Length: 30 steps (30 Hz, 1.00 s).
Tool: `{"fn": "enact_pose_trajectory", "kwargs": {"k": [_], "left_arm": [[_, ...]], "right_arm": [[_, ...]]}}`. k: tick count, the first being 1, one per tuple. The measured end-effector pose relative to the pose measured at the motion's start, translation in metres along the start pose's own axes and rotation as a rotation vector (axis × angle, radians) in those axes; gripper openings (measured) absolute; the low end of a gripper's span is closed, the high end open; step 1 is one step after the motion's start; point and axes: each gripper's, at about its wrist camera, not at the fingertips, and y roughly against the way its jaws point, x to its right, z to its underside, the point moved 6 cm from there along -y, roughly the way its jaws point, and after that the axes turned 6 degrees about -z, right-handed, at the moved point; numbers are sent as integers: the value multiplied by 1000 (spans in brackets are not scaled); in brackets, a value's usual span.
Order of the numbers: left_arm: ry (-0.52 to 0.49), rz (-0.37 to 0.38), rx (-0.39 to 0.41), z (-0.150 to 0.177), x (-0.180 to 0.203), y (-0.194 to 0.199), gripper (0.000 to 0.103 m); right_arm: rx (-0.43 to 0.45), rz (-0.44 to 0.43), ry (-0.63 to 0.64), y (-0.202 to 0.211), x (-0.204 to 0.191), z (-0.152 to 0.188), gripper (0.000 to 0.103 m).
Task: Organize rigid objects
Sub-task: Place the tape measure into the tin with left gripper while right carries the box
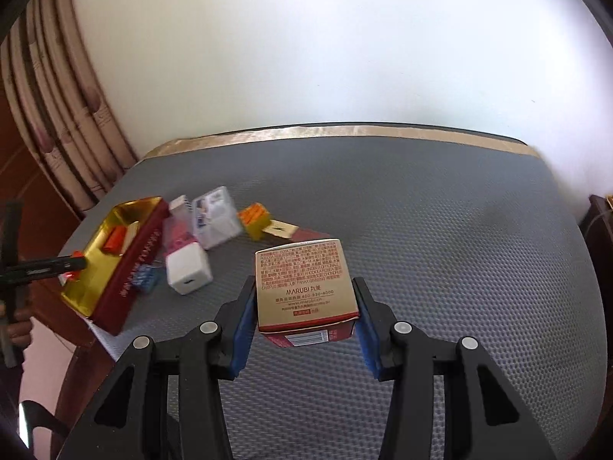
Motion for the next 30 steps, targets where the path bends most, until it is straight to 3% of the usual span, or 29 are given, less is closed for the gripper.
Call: {"fn": "enact_pose_trajectory", "kwargs": {"k": [19, 27, 30], "left_arm": [[-10, -59, -49, -30, -25, -71, 47], [37, -56, 6, -43, -31, -50, 48], [80, -107, 37, -35, -35, -23, 48]], "right_arm": [[-37, -70, 51, -12, -55, -9, 44], [-37, -126, 105, -16, -94, -18, 44], [-34, -183, 126, -20, -120, -30, 44]]}}
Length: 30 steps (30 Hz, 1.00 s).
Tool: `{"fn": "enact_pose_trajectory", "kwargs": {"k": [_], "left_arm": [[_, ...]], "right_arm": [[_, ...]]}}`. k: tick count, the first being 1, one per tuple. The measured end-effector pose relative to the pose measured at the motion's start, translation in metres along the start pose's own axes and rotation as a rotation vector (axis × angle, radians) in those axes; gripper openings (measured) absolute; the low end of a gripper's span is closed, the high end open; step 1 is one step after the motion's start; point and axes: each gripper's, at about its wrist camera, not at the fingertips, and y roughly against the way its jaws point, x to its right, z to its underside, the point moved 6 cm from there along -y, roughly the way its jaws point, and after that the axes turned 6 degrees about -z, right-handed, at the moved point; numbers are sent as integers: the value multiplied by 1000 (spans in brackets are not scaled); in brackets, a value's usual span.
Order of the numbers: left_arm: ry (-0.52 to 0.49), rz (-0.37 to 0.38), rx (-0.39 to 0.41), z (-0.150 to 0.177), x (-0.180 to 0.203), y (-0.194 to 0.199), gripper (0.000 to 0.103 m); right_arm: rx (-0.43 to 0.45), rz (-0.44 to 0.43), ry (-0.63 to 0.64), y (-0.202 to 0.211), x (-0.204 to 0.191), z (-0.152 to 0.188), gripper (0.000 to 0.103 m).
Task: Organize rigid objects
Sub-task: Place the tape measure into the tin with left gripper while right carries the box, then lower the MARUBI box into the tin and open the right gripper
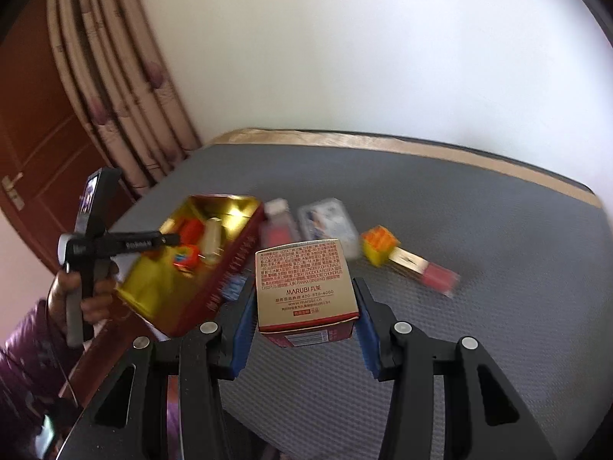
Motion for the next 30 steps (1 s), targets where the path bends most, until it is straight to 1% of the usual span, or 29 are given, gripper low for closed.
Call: {"fn": "enact_pose_trajectory", "kwargs": {"k": [3, 6, 7, 9, 12, 14, 16, 19, 21, 24, 27, 30], "left_arm": [[32, -20, 28, 17, -7, 29, 48], [113, -30, 49, 42, -22, 54, 48], [143, -65, 57, 53, -30, 61, 48], [177, -100, 73, 69, -38, 70, 48], [234, -181, 125, 77, -56, 75, 48], [245, -238, 146, 77, -64, 74, 48], [255, -234, 160, 77, -67, 73, 48], [222, -265, 168, 78, -66, 71, 48], [198, -265, 177, 77, -61, 69, 48], [177, -267, 185, 76, -59, 67, 48], [190, -239, 160, 78, -60, 61, 48], [194, -240, 137, 79, -63, 55, 48]], "right_arm": [[-8, -82, 19, -18, -27, -17, 44], [-38, -158, 49, -47, -56, -33, 44], [-48, -184, 50, -58, -65, -38, 44], [-73, -221, 47, -82, -78, -46, 44], [-121, -258, 39, -125, -94, -54, 44], [-154, -257, 35, -153, -101, -56, 44], [-184, -234, 38, -182, -104, -58, 44], [-212, -220, 12, -210, -102, -57, 44], [-219, -195, 17, -224, -100, -57, 44], [-239, -187, 3, -241, -97, -57, 44], [-260, -176, -5, -255, -94, -58, 45], [-271, -184, -24, -262, -90, -59, 47]]}}
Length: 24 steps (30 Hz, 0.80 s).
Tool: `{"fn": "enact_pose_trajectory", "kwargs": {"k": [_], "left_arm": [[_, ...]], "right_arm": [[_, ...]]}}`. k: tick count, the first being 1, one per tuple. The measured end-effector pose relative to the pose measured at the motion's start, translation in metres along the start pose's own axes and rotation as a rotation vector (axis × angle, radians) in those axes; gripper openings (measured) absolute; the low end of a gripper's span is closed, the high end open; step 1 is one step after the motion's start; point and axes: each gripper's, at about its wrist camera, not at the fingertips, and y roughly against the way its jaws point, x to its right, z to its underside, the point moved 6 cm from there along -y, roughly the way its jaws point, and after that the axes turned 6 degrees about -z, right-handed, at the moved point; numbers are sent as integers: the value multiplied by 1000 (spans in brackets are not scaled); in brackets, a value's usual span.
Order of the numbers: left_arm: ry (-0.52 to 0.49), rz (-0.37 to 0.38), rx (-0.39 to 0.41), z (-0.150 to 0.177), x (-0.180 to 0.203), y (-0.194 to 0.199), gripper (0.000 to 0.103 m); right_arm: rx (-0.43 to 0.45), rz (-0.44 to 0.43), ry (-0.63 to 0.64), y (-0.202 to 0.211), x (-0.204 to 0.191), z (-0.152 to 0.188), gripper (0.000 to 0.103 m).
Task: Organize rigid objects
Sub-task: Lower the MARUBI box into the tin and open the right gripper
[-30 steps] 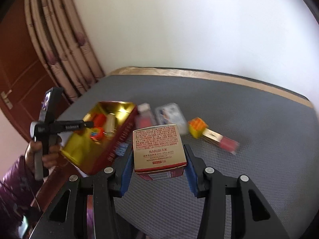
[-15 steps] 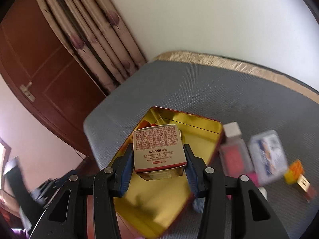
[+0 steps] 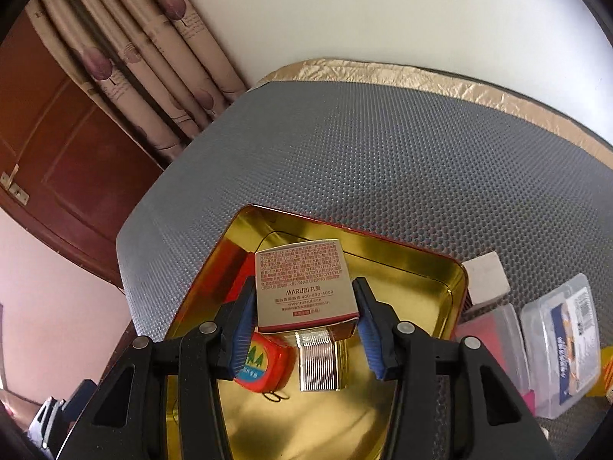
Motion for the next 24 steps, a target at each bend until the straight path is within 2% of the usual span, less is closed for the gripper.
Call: {"fn": "enact_pose_trajectory", "kwargs": {"k": [2, 5, 8, 11, 13, 15, 17, 19, 21, 22, 24], "left_arm": [[0, 4, -12, 2, 0, -2, 48], [-7, 4, -23, 3, 3, -4, 48], [-17, 14, -49, 7, 7, -8, 48], [-4, 19, -56, 7, 8, -8, 48], [-9, 6, -45, 8, 8, -6, 48], [-20, -2, -32, 8, 8, -4, 48], [-29, -2, -31, 9, 9, -3, 48], [-36, 2, -40, 10, 10, -5, 49], [-41, 2, -62, 11, 10, -11, 49], [-39, 6, -74, 11, 10, -13, 49], [-27, 20, -89, 12, 9, -16, 49]], "right_arm": [[15, -36, -11, 7, 3, -3, 47], [55, -71, 6, 40, 13, -8, 49], [-10, -162, 27, 67, 27, -11, 50], [-49, -190, 9, 67, 27, -7, 50], [-61, -153, 37, 65, 20, -4, 50], [-6, -118, 57, 75, 21, -12, 49], [43, -12, 125, 90, 29, -25, 51], [-41, 133, 218, 88, 43, -31, 50], [-101, 227, 295, 84, 57, -32, 47], [-141, 234, 304, 80, 64, -30, 39], [-185, 224, 296, 74, 73, -28, 33]]}}
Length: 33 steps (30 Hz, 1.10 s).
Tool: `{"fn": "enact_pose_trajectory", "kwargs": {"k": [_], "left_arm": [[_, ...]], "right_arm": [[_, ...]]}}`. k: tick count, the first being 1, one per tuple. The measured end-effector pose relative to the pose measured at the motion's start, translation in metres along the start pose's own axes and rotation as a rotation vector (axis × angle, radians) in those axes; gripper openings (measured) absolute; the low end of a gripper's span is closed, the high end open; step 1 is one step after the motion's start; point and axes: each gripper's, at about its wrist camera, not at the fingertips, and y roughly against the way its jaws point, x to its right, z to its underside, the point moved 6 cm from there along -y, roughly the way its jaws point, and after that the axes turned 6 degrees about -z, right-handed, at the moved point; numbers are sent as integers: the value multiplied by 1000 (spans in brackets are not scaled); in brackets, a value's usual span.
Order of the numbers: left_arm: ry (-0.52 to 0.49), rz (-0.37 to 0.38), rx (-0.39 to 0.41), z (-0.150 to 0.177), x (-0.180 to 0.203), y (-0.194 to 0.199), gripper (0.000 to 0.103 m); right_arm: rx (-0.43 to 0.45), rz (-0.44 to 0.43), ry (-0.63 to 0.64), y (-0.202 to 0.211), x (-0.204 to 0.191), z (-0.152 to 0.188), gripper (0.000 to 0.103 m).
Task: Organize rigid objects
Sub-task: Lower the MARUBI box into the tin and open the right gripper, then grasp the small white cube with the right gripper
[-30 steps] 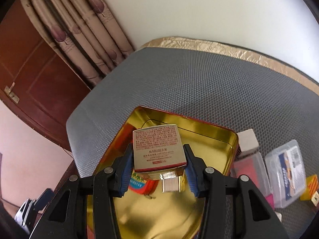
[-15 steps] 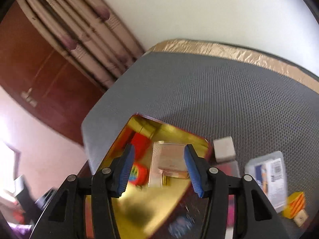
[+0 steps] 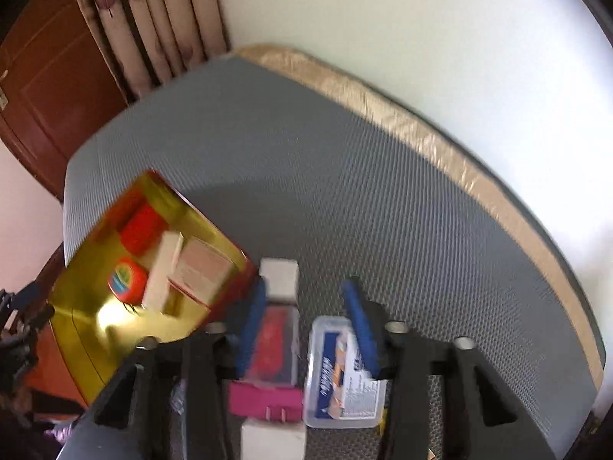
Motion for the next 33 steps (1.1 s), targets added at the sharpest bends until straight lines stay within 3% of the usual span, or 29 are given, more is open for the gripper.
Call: {"fn": "enact_pose_trajectory", "kwargs": {"k": [9, 13, 17, 21, 24, 27, 33], "left_arm": [[-33, -19, -16, 4, 6, -6, 49], [-23, -15, -29, 4, 4, -9, 48], [-20, 2, -49, 5, 3, -13, 49], [-27, 2, -52, 5, 5, -14, 49], [-30, 5, -55, 5, 6, -14, 49], [-21, 9, -58, 6, 6, -15, 49], [-26, 2, -59, 8, 10, -15, 49]], "right_arm": [[-112, 20, 121, -31, -12, 3, 32], [-143, -25, 106, -44, -12, 2, 32], [-170, -12, 108, -56, -11, -1, 33], [-178, -25, 81, -64, -8, -7, 42], [-199, -58, 45, -68, -5, -8, 43], [-201, -30, 85, -67, -6, -7, 54], [-234, -4, 104, -86, -9, -6, 53]]}}
